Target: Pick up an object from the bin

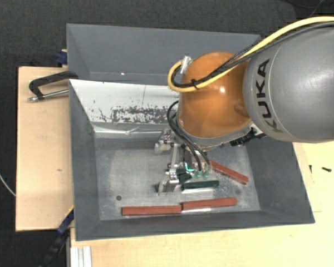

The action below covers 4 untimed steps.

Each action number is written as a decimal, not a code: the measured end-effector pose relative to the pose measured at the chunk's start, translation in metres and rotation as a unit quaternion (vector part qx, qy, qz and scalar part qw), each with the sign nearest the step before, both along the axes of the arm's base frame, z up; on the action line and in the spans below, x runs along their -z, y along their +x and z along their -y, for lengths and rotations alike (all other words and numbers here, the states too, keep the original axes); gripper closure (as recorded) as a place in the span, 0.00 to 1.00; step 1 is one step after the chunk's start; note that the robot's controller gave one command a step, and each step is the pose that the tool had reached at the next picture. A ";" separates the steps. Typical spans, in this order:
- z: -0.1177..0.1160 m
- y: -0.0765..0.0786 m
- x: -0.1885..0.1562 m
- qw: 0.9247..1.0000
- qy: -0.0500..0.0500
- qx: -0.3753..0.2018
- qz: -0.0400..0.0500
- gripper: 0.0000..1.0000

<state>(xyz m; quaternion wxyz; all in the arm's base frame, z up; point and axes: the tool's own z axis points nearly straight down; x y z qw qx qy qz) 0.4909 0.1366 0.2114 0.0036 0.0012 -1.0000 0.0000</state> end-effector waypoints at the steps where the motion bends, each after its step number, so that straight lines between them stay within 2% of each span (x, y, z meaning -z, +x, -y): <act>1: 0.001 0.001 -0.004 1.000 0.000 0.001 0.003 0.00; 2: 0.015 0.003 0.013 0.998 0.002 -0.056 0.007 0.00; 3: 0.026 0.006 0.134 0.971 0.001 -0.238 0.012 1.00; 4: 0.026 0.006 0.134 0.971 0.001 -0.238 0.012 1.00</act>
Offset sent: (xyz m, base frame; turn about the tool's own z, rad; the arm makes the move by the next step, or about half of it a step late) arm 0.0058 -0.0656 -0.0605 -0.3270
